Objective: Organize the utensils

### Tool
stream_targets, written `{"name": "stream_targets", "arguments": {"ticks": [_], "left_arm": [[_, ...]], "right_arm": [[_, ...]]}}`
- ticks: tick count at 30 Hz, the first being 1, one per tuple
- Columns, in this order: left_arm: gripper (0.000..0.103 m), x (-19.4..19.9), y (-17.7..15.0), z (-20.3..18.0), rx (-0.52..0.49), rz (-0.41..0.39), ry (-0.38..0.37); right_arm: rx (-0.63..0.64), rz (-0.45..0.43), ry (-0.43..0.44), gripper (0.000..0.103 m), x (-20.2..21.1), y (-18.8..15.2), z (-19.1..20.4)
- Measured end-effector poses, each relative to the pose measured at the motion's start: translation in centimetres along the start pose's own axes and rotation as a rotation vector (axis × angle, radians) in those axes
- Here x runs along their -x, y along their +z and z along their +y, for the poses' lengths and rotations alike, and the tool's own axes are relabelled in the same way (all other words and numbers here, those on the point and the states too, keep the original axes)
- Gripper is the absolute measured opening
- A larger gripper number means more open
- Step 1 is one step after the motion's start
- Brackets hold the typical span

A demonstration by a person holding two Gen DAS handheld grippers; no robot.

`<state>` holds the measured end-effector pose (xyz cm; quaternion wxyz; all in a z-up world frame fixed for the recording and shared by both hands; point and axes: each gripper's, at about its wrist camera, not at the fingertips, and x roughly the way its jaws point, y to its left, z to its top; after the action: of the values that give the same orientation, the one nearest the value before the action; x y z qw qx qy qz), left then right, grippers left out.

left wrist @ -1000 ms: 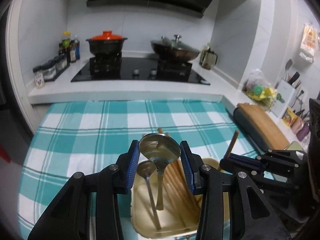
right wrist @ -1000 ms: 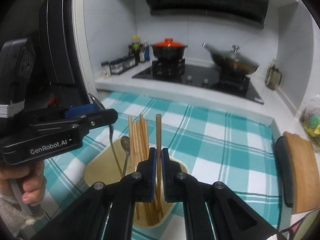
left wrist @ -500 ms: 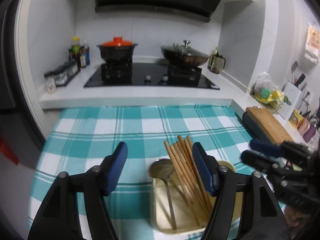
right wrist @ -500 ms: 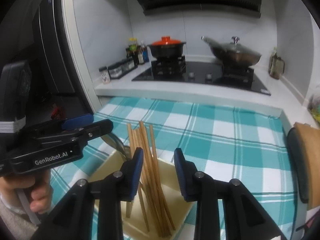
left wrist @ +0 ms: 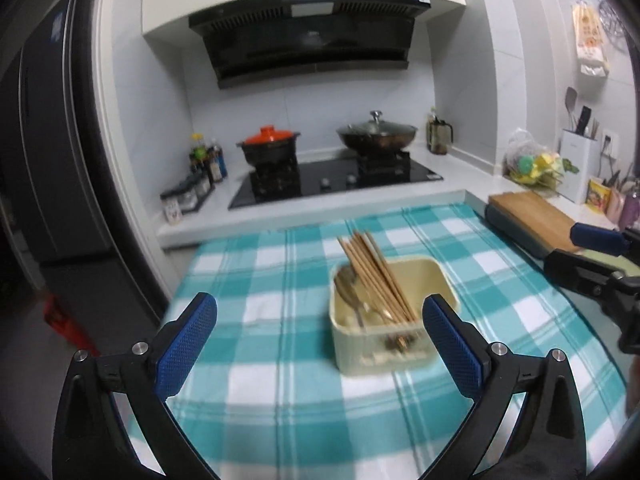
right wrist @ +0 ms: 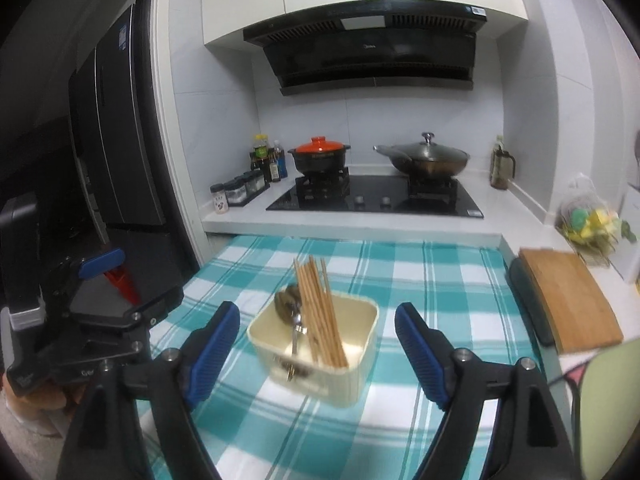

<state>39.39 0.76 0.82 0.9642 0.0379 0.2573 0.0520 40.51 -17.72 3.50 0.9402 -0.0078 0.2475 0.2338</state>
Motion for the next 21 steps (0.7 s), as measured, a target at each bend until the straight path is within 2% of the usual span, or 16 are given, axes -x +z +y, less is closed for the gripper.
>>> {"name": "stream_targets", "arguments": {"ticks": [3, 8, 12, 21], "left_arm": [[0.103, 2.1, -2.6, -0.9, 0.033, 0.015, 0.005], [0.103, 4.5, -4.9, -2.5, 0.004, 0.011, 0.083], [0.103, 5.0, -5.6, -2.7, 0.004, 0.050, 0.074], [0.103, 6.1, -5.4, -0.6, 0.100, 0.091, 0.056]], "right_arm": [[-0.012, 0.021, -0.028, 0.083, 1.7, -3.1, 0.3], [-0.046, 0.070, -0.065, 0.088, 3.0, -6.3, 0.2], [-0.015, 0.099, -0.104, 0.091, 3.5, -7.0, 1.3], [0.010, 0.073, -0.158, 0.092, 5.9, -6.2, 3.3]]}}
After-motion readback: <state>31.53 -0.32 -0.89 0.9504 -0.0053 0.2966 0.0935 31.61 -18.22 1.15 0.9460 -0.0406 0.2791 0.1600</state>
